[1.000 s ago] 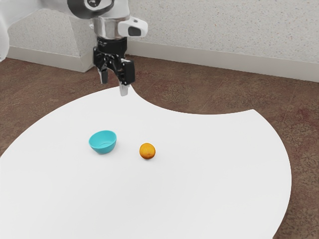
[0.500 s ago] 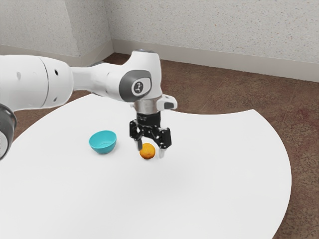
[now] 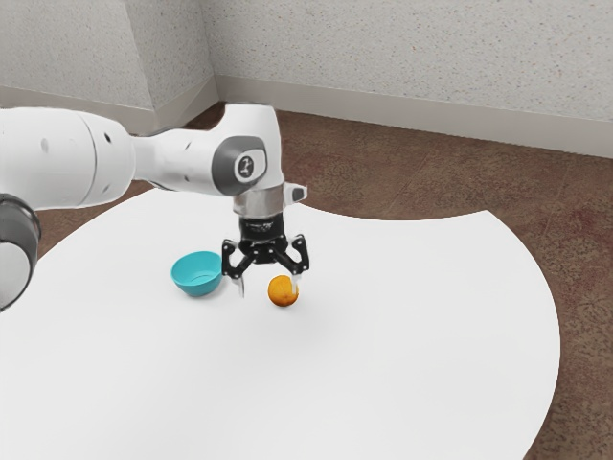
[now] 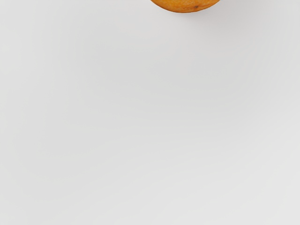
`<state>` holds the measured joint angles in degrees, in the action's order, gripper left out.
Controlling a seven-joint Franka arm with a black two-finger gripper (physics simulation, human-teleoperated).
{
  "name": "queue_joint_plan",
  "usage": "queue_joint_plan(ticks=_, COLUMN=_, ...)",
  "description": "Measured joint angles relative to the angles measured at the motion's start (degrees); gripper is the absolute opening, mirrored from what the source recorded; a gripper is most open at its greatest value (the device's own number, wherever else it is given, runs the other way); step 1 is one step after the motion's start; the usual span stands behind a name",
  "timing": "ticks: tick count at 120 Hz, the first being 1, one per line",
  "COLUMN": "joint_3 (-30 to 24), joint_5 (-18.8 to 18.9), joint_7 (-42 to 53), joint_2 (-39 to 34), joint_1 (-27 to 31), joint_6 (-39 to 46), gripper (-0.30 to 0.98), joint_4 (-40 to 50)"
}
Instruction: Place the pear in the bowl.
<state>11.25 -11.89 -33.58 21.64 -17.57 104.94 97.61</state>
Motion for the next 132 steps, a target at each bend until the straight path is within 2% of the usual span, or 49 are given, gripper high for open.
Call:
queue_joint_plan(ticks=40, joint_3=2.2, joint_5=-2.6, joint_7=-7.7, joint_2=4.2, joint_1=0.2, joint_6=3.9, gripper=0.69, joint_4=0.0)
queue_joint_plan(ticks=69, joint_3=4.3, joint_5=-3.0, joint_7=-6.7, joint_2=10.6, joint_1=0.5, joint_6=5.9, gripper=0.69, joint_4=-8.1)
queue_joint_plan(ticks=99, joint_3=5.1, joint_5=-3.6, joint_7=-4.7, joint_2=16.9, joint_1=1.7, joint_6=4.5, gripper=0.69, joint_4=-16.5)
queue_joint_plan(ticks=132, joint_3=5.1, joint_5=-6.0, joint_7=-3.0, joint_2=20.9, joint_1=1.7, joint_6=3.7, gripper=0.69, joint_4=-18.2)
